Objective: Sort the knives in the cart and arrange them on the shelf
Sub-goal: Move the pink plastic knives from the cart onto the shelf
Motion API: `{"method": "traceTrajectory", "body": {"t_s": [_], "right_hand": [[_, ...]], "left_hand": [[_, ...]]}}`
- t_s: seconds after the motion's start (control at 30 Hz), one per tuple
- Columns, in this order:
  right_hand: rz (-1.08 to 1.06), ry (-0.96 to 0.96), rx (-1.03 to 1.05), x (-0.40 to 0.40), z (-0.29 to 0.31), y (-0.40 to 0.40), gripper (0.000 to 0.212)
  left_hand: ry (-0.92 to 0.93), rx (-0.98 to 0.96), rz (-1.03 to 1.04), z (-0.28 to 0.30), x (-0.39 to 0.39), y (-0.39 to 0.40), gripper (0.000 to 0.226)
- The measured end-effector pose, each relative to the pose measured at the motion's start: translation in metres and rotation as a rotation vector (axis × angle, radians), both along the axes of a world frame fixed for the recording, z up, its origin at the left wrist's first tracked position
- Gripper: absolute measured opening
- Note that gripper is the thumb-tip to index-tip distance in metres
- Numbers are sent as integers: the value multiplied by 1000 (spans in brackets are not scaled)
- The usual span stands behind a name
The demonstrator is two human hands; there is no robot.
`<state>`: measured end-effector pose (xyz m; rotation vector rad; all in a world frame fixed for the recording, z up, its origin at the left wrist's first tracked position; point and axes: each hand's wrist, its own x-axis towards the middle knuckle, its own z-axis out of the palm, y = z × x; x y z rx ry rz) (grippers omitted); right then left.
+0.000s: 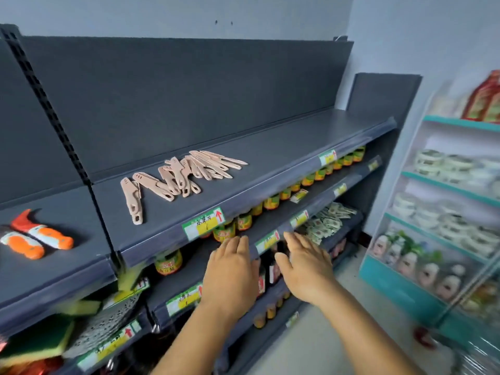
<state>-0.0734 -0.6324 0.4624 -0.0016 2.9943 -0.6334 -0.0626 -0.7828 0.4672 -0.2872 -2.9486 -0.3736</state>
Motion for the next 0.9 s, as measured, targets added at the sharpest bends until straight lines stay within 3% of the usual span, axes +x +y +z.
{"method": "traceTrajectory", "body": {"t_s": [0.27, 0.43, 0.9], "right_hand": [[-261, -120, -11, 94, -71, 70, 57], [-419, -194, -36, 153, -112, 121, 58], [-735, -287, -201, 267, -176, 316, 53]], "left_hand": [[-195, -51, -219, -73, 54, 74, 49], [-343, -98, -347, -113, 87, 132, 61], [-508, -77, -633, -158, 168, 353, 56]]}}
